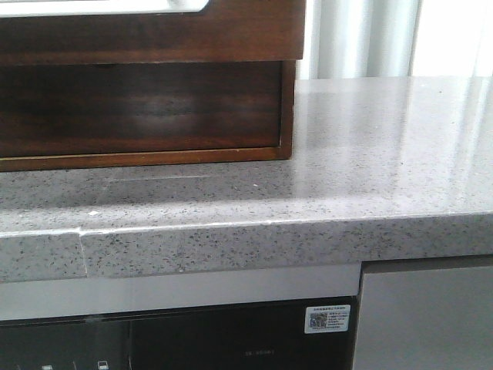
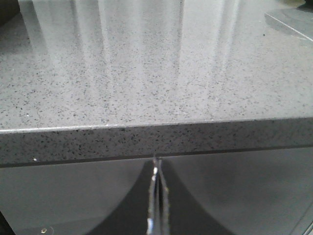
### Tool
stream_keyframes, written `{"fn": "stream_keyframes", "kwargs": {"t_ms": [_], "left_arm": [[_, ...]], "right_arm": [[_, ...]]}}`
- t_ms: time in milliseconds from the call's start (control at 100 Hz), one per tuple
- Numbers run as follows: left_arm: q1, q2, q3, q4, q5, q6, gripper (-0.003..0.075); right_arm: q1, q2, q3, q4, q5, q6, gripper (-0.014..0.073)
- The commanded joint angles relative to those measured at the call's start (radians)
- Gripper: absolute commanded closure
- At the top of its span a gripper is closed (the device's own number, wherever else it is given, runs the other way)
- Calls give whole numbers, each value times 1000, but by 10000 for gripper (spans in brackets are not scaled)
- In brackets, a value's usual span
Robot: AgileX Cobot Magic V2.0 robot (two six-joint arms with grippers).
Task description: Put scissors in drawer with both arms
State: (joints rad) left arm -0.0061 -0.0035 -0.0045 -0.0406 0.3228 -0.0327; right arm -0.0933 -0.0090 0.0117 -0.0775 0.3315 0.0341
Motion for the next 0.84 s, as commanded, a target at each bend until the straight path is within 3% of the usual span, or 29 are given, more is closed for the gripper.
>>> {"fn": "stream_keyframes", "kwargs": {"t_ms": [0, 830], "left_arm": [[2, -34, 22, -10, -52, -1, 740], [2, -34, 22, -10, -52, -1, 740]], "right_arm": [[-6, -28, 31, -14, -26, -24, 659], [-6, -28, 31, -4, -26, -24, 659]]}}
